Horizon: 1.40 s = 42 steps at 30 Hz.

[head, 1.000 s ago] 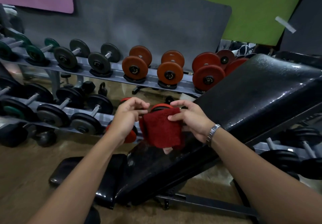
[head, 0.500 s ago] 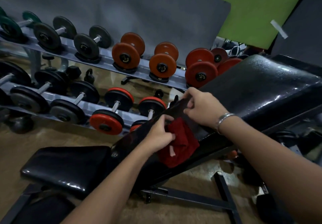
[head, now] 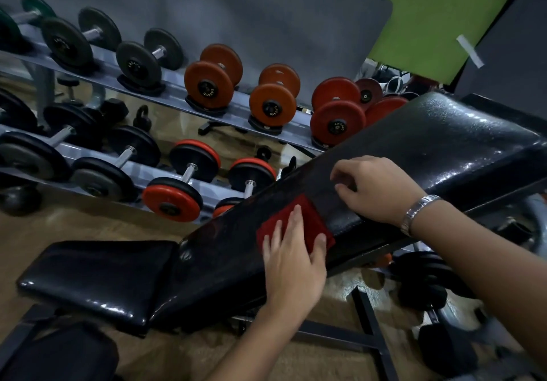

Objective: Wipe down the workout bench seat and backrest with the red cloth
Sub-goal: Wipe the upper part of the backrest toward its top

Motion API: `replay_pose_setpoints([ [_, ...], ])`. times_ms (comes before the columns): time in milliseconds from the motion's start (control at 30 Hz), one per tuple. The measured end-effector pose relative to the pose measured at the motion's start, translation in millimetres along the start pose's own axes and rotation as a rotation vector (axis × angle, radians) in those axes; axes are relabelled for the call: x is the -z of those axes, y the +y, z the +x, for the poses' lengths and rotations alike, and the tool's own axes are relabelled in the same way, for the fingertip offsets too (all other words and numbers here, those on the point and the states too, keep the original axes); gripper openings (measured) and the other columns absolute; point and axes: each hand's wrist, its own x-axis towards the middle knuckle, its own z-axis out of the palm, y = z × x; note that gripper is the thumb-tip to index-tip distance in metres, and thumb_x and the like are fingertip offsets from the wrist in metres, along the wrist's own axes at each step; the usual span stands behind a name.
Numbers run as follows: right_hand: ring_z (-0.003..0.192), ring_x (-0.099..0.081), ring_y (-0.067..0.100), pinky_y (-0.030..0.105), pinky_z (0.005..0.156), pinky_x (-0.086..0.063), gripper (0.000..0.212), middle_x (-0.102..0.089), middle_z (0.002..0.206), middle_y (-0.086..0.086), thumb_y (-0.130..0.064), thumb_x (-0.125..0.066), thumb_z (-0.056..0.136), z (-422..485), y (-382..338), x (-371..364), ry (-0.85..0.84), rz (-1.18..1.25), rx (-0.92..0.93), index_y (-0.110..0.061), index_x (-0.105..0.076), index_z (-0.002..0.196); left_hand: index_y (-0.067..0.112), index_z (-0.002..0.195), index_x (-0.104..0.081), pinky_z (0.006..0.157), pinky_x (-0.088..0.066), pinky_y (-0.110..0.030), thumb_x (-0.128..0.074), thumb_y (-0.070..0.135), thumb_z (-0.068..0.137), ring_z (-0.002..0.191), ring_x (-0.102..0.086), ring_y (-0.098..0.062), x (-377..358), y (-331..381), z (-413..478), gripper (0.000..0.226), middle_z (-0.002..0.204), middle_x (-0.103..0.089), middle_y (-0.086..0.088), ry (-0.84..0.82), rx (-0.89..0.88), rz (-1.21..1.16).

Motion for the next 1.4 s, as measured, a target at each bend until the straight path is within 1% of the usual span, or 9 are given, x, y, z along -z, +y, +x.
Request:
replay_pose_setpoints([
  [100,0.098,-0.059,0.021,0.041,0.085,-0.047,0.018,-0.065,0.093,-0.008,-0.033,-0.055,0.088,-3,0,-3,-0.023,-0.092,0.01,-0.028,-0.067,0.1,0.033,0.16,-0.011,0.128,-0.001,-0.041,-0.025,0.053,0.106,0.157,0.003,-0.014,-8,11,8,0.059,0.169,-0.012,0.013,-0.055,-0.036,-0.018],
  [233,0.1,-0.056,0.02,0.039,0.084,-0.044,0.022,-0.064,0.099,-0.008,-0.037,-0.051,0.088,-1,-2,-6,-0.057,-0.228,0.036,-0.031,-0.069,0.098,0.043,0.154,-0.032,0.128,-0.011,-0.043,-0.039,0.047,0.105,0.155,-0.006,-0.003,-1,-13,22,0.05,0.163,-0.026,0.022,-0.069,-0.196,-0.154],
  [433,0.099,-0.053,0.02,0.037,0.08,-0.038,0.023,-0.062,0.1,-0.008,-0.036,-0.048,0.088,-2,-5,-9,-0.097,-0.3,0.038,-0.032,-0.069,0.096,0.045,0.152,-0.036,0.127,-0.011,-0.048,-0.045,0.048,0.104,0.156,-0.006,-0.008,8,-14,61,0.05,0.165,-0.024,0.019,-0.144,0.034,-0.224],
  [567,0.1,-0.053,0.02,0.037,0.081,-0.038,0.022,-0.061,0.1,-0.007,-0.036,-0.047,0.088,2,-8,-5,-0.113,-0.3,0.03,-0.031,-0.067,0.095,0.049,0.142,-0.049,0.128,-0.006,-0.041,-0.048,0.038,0.104,0.154,-0.011,-0.001,3,-4,48,0.039,0.161,-0.031,0.022,-0.142,-0.197,-0.241],
  [733,0.101,-0.053,0.021,0.038,0.082,-0.04,0.021,-0.062,0.102,-0.007,-0.037,-0.048,0.088,7,-7,-7,-0.129,-0.284,0.02,-0.031,-0.067,0.096,0.05,0.154,-0.026,0.113,-0.039,-0.023,-0.06,0.026,0.1,0.149,-0.022,0.006,15,-30,35,0.068,0.16,-0.031,0.025,-0.213,-0.149,-0.513],
  [867,0.1,-0.054,0.021,0.037,0.08,-0.038,0.021,-0.062,0.101,-0.006,-0.036,-0.048,0.088,8,-6,-9,-0.121,-0.286,0.017,-0.031,-0.067,0.095,0.037,0.158,-0.025,0.127,-0.012,-0.045,-0.046,0.047,0.1,0.151,0.004,0.009,0,-16,56,0.062,0.165,-0.015,0.027,-0.17,-0.109,-0.275],
  [1067,0.095,-0.053,0.02,0.036,0.077,-0.038,0.02,-0.062,0.097,-0.006,-0.033,-0.049,0.088,9,-5,-11,-0.103,-0.27,0.041,-0.029,-0.067,0.091,0.046,0.152,-0.03,0.127,-0.013,-0.041,-0.044,0.049,0.103,0.153,0.0,0.006,9,-50,34,0.051,0.162,-0.02,0.032,-0.183,-0.31,-0.19],
  [1267,0.093,-0.054,0.024,0.038,0.077,-0.041,0.019,-0.063,0.096,-0.003,-0.029,-0.05,0.085,7,1,-12,-0.068,-0.257,0.052,-0.025,-0.067,0.09,0.047,0.153,-0.029,0.128,-0.009,-0.045,-0.041,0.048,0.104,0.155,0.0,-0.004,-3,-26,78,0.05,0.164,-0.017,0.026,-0.165,-0.055,-0.214],
  [1400,0.094,-0.056,0.026,0.037,0.076,-0.043,0.024,-0.063,0.099,0.0,-0.024,-0.05,0.083,11,5,-8,-0.061,-0.246,0.058,-0.022,-0.066,0.1,0.048,0.15,-0.035,0.125,-0.012,-0.032,-0.047,0.041,0.105,0.153,-0.005,0.004,3,-32,53,0.048,0.161,-0.026,0.029,-0.16,-0.261,-0.261],
])
